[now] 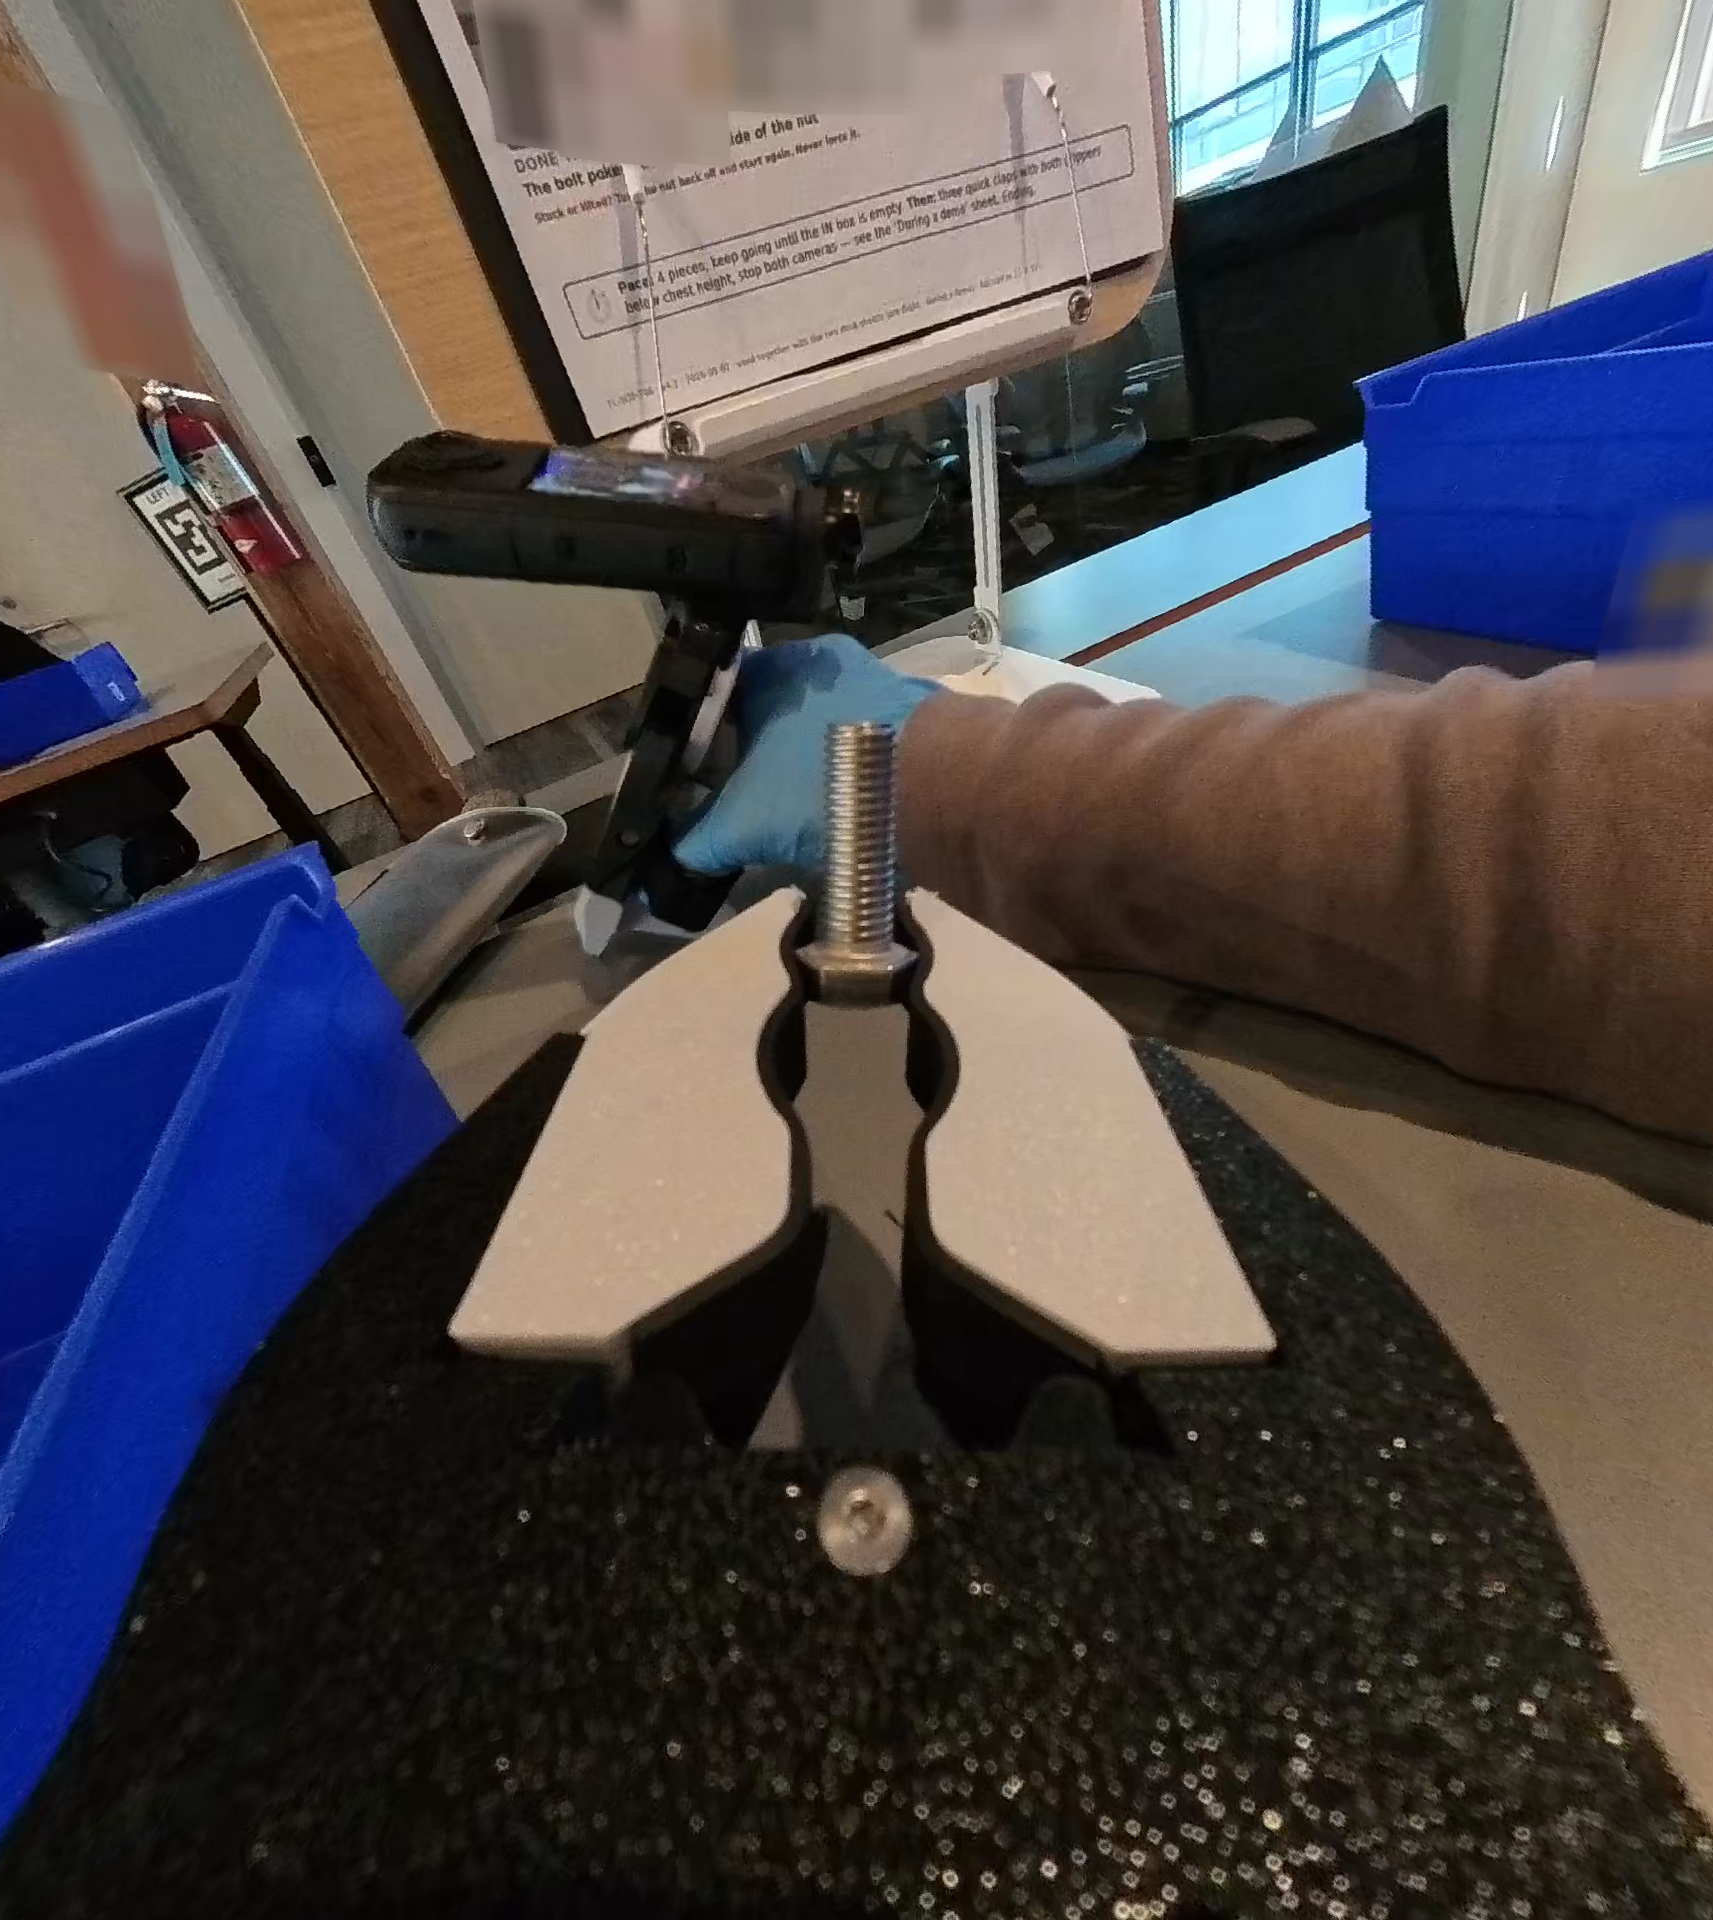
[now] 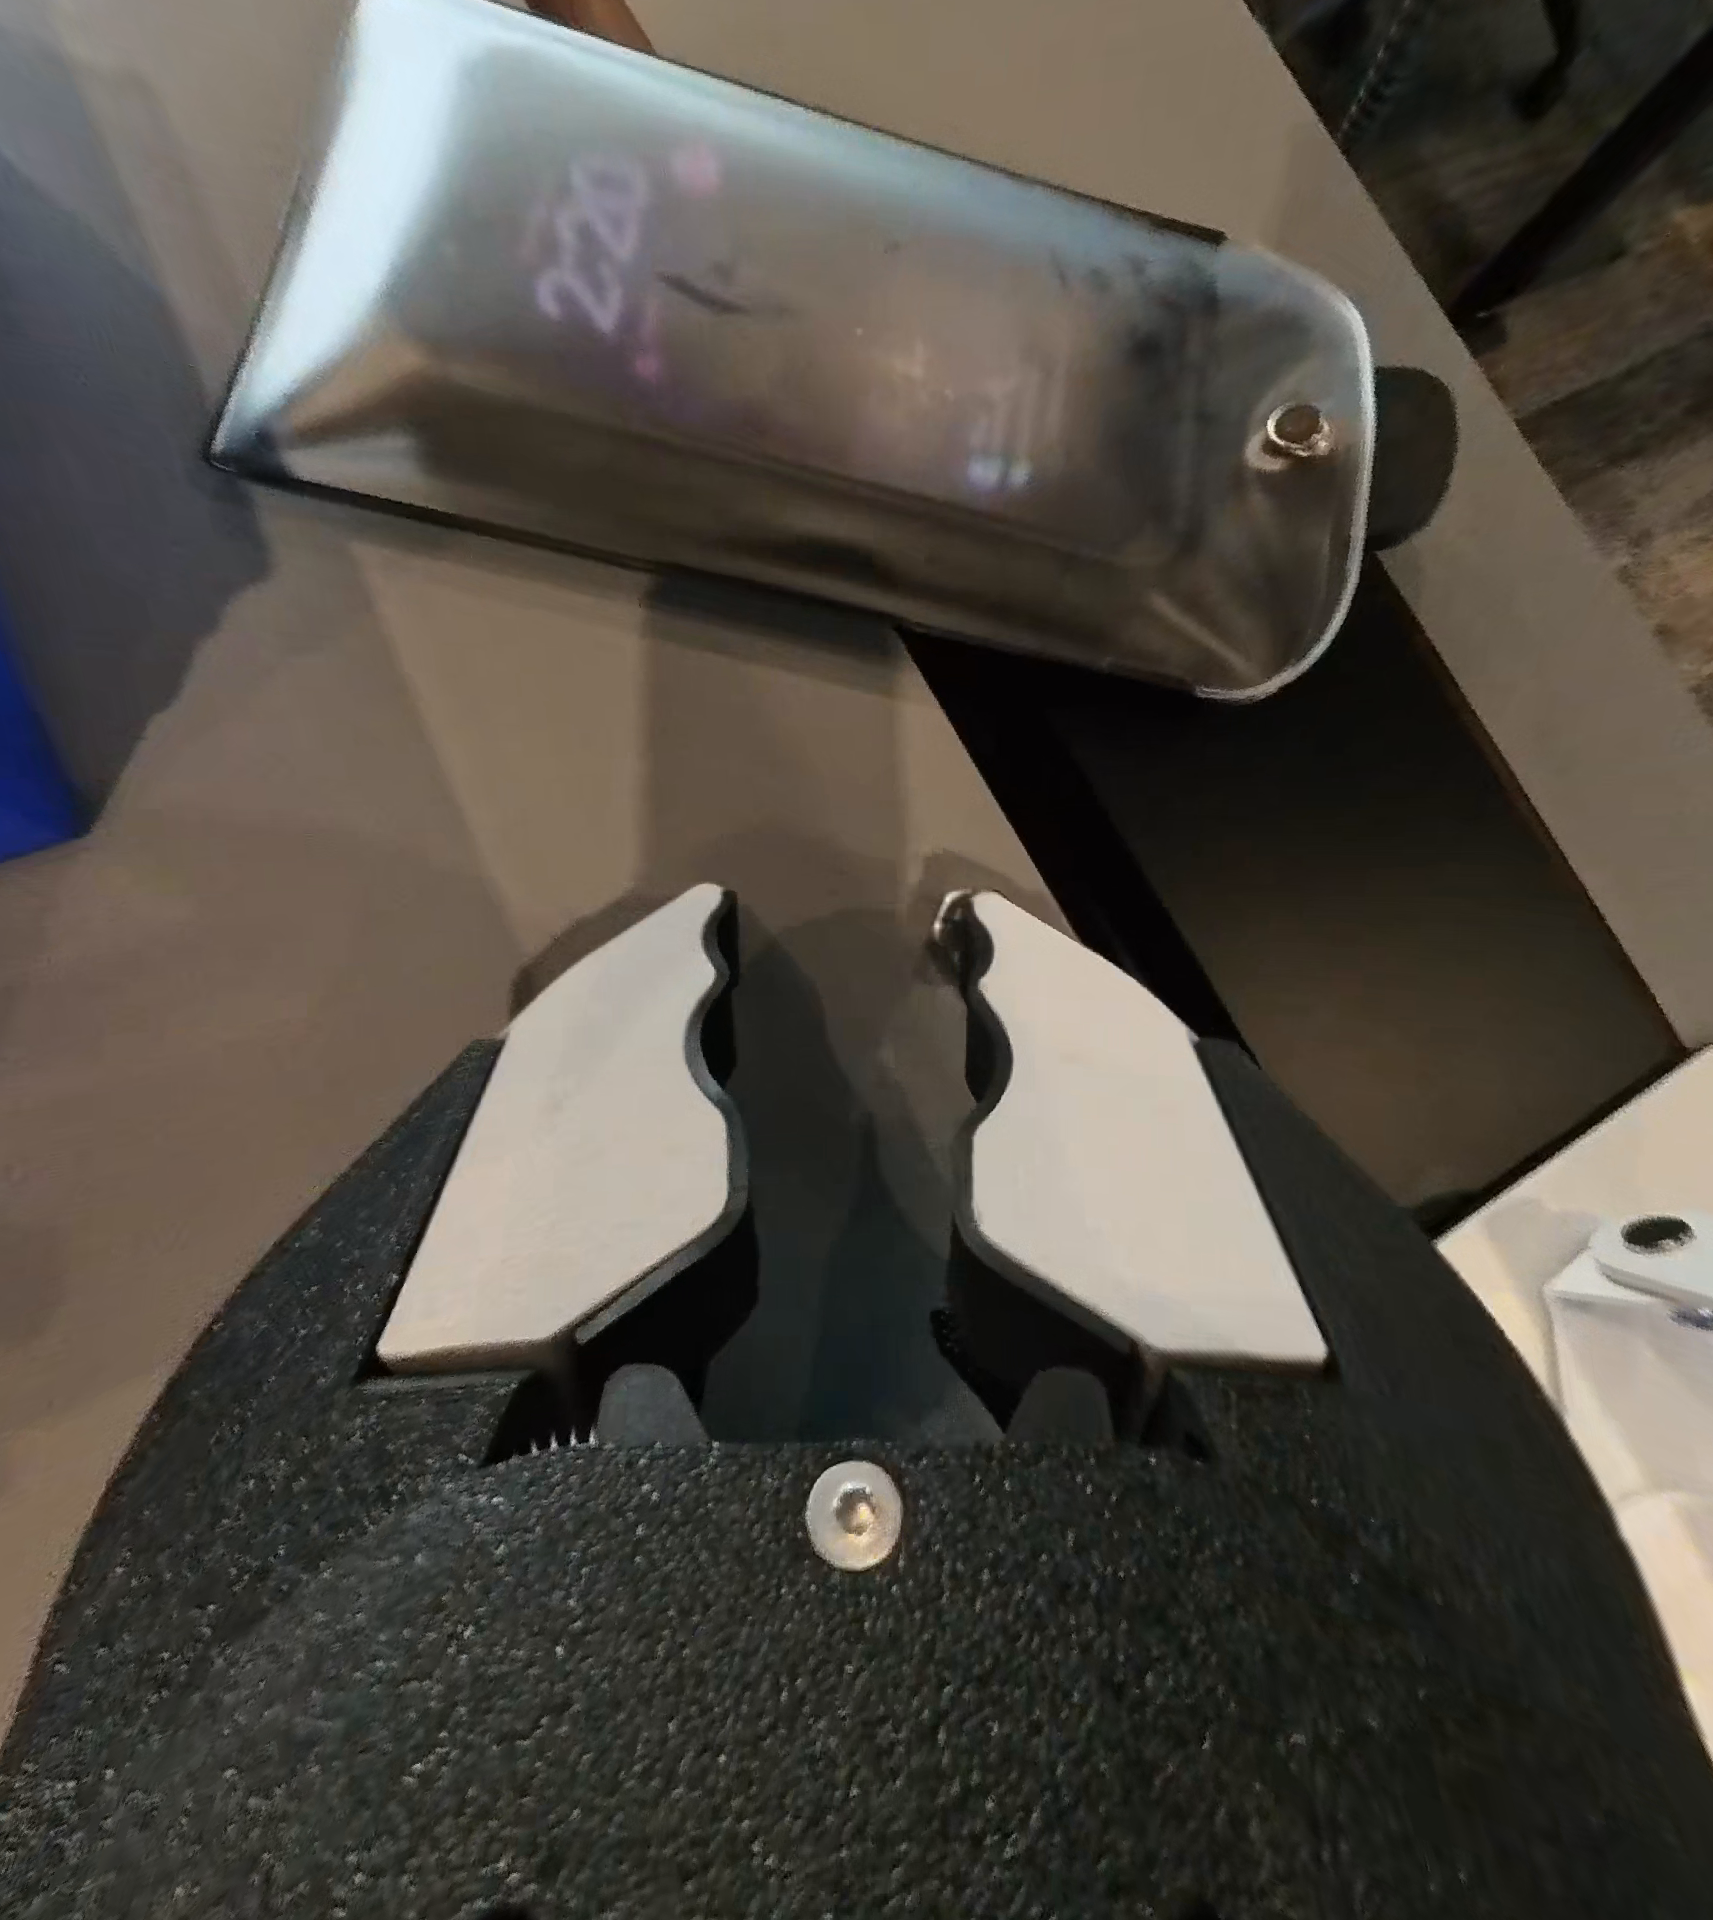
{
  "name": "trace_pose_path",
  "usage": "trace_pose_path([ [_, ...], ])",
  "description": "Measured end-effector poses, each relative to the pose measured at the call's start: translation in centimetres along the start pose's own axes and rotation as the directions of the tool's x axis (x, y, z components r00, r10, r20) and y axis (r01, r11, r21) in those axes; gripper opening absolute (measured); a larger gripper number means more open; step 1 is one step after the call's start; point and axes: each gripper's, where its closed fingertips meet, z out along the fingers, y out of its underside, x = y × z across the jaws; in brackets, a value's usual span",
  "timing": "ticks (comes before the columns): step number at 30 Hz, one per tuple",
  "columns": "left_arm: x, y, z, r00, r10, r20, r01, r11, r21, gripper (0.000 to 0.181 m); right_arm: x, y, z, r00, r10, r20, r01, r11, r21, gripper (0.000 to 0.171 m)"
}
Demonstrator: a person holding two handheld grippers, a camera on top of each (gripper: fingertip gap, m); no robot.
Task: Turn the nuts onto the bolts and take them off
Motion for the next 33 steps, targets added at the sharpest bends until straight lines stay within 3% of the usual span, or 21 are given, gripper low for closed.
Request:
trace_pose_path([
  [1,0.0,0.0,-0.1,1.000,0.000,0.001,0.000,1.000,0.002,0.014,0.3,0.1,-0.1,1.000,0.000,-0.020,0.000,1.000,-0.010,0.043],
  [10,0.4,-0.1,0.0,1.000,0.004,-0.016,-0.004,1.000,0.005,0.014,1.2,0.9,-0.6,0.999,-0.025,0.035,0.024,0.999,0.023,0.047],
  [15,0.5,-0.1,0.1,1.000,0.005,-0.021,-0.005,1.000,0.005,0.014,1.6,0.6,0.3,0.993,0.099,0.070,-0.101,0.995,0.028,0.037],
  [18,0.5,-0.1,0.1,1.000,0.007,-0.021,-0.007,1.000,0.005,0.014,1.5,0.4,0.6,0.987,0.131,0.091,-0.133,0.991,0.019,0.018],
  [22,0.5,-0.1,0.1,1.000,0.011,-0.016,-0.011,1.000,0.008,0.014,1.5,0.1,0.4,0.994,0.096,0.050,-0.099,0.994,0.052,0.018],
  [28,0.4,-0.3,-0.1,1.000,0.003,-0.014,-0.003,1.000,0.015,0.014,0.4,-0.4,-3.9,0.993,0.006,-0.119,0.022,0.972,0.235,0.017],
  [33,0.3,-0.6,-0.8,1.000,0.004,0.002,-0.004,1.000,0.027,0.013,-3.6,3.4,-9.4,0.986,-0.020,-0.164,0.068,0.954,0.291,0.018],
])
